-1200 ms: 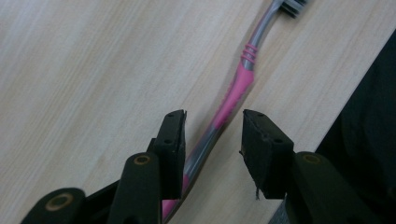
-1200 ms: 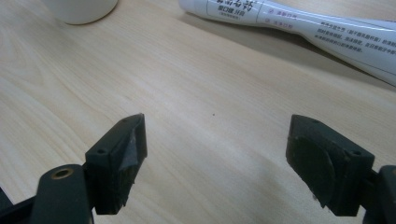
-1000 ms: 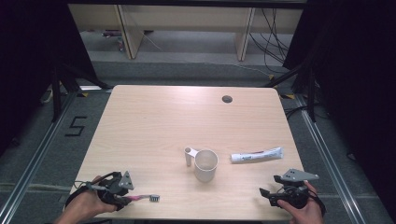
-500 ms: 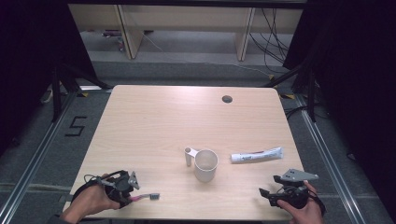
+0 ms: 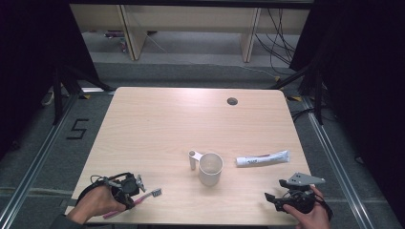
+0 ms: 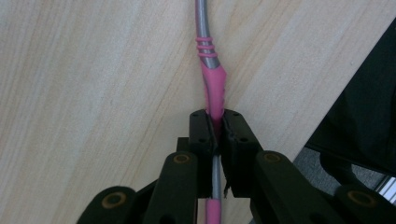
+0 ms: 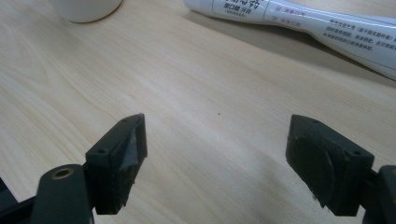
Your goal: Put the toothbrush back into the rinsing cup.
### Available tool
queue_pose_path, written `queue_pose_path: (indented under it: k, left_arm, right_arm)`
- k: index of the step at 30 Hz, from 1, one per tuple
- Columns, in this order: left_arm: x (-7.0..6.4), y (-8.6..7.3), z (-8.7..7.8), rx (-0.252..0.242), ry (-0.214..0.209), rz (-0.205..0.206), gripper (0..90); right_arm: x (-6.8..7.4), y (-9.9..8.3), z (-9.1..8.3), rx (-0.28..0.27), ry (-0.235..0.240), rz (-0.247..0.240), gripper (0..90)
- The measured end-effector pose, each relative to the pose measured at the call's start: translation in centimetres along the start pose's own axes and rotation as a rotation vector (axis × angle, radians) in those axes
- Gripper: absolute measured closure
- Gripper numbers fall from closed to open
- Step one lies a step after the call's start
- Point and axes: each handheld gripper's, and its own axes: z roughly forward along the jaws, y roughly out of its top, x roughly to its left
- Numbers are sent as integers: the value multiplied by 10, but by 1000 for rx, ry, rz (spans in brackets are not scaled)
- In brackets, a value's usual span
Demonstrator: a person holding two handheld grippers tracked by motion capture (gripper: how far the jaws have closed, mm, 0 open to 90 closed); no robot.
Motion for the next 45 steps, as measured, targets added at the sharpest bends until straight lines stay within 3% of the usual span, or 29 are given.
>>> queue_pose_path:
  k: [5,11,13,14,15,18,19,20,21,22,24,26,27,29,31,32,35,36,37,38,39,40,43,45]
  left_arm:
    - [0,1,0,11,2,6,831]
    - [0,-3,-1,-20,18,9,833]
    - [0,-5,-4,-57,25,-4,833]
    - [1,-6,-6,-80,32,-6,833]
    - [1,-7,-9,-108,41,-15,833]
    - [1,-11,-16,-176,67,-24,833]
    - [1,-12,-19,-192,70,-27,833]
    - [1,-12,-19,-192,70,-27,833]
    - [-1,-13,-23,-258,75,-82,833]
    - [2,-13,-26,-290,99,-49,833]
    - [2,-12,-28,-363,102,-77,833]
    - [2,-11,-29,-428,124,-91,833]
    - [2,-11,-29,-428,124,-91,833]
    - [3,-10,-30,-509,137,-124,833]
    - [4,-10,-31,-530,142,-136,833]
    - [5,-9,-31,-606,159,-174,833]
    - [10,-8,-34,-669,200,-198,833]
    - [11,-7,-34,-719,207,-224,833]
    - [11,-7,-34,-719,207,-224,833]
    - [12,-6,-34,-755,201,-248,833]
    - [14,-5,-35,-771,201,-253,833]
    - [16,-2,-34,-819,206,-281,833]
    - [17,2,-34,-852,223,-287,833]
    - [16,9,-33,-913,234,-326,833]
  right_arm:
    - [0,0,0,-1,2,1,215]
    - [0,0,0,0,2,7,216]
    - [-1,0,0,-4,4,-1,215]
    - [2,0,0,12,12,41,215]
    - [0,0,-1,1,3,11,215]
    - [-2,0,0,-10,13,-12,216]
    - [1,0,-1,10,13,32,217]
    - [1,0,-1,10,13,32,217]
    - [-1,0,-1,-2,4,3,217]
    - [-1,0,0,-9,6,-7,217]
    - [-2,0,0,-12,13,-15,217]
    - [1,0,-1,-5,7,24,217]
    - [-1,0,-1,-11,-1,5,218]
    - [-1,0,-1,-5,8,12,218]
    - [1,0,0,-4,15,33,218]
    - [-1,0,-1,-10,6,9,218]
    - [-1,0,-1,-9,10,7,218]
    - [1,0,-1,-3,15,39,218]
    - [1,0,-1,-3,15,39,218]
    - [1,0,-1,-6,15,40,218]
    - [1,0,-1,-8,13,31,218]
    - [1,0,-1,-4,15,39,218]
    - [-1,0,-1,-10,9,18,218]
    - [-1,0,-1,-10,7,11,218]
